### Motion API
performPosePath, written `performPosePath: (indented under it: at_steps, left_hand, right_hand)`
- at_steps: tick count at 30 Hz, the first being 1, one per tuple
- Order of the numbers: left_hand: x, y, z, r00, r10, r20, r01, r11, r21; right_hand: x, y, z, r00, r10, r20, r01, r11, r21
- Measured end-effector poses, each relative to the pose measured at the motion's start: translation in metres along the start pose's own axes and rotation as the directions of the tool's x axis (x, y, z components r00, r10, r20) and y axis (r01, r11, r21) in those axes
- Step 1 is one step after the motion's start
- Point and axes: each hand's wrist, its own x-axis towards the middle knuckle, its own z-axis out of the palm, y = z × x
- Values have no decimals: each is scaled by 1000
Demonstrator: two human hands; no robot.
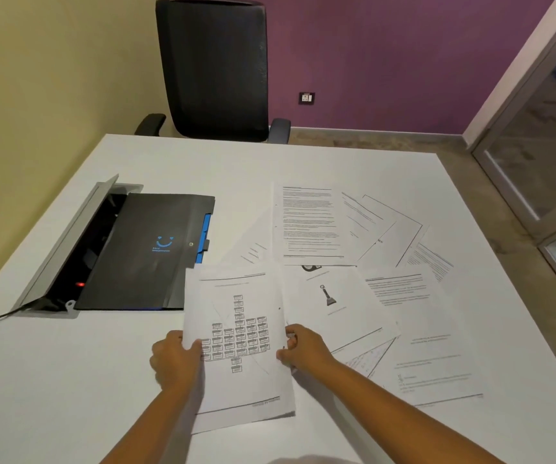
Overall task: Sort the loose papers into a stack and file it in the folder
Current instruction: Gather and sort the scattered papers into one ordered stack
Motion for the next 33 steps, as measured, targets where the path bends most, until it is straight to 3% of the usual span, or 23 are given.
performPosePath:
  at_steps: [3,10,15,20,24,27,30,33]
  left_hand:
    - [-2,2,1,997,-76,-9,76,997,-21]
    - [3,3,8,994,46,100,-54,996,76]
    - [10,2,9,988,48,145,-46,999,-21]
    - [14,1,8,996,33,77,-35,999,30]
    - [15,4,11,998,-3,58,2,1000,26]
    - [13,10,13,1000,6,26,-8,997,72]
    - [13,13,17,999,29,20,-31,993,111]
    - [15,14,20,998,41,41,-47,983,175]
  right_hand:
    - [3,-5,2,1000,-9,21,10,997,-77]
    - [6,-8,6,996,-52,79,61,991,-116]
    - [7,-8,8,992,-96,81,106,987,-124]
    - [8,8,-5,991,-107,-85,93,984,-149]
    - [4,36,-46,920,-28,-391,-42,985,-169]
    - [4,60,-85,841,69,-537,-223,948,-228]
    - [4,81,-114,798,230,-558,-417,878,-235]
    - [8,91,-126,821,294,-489,-446,865,-229]
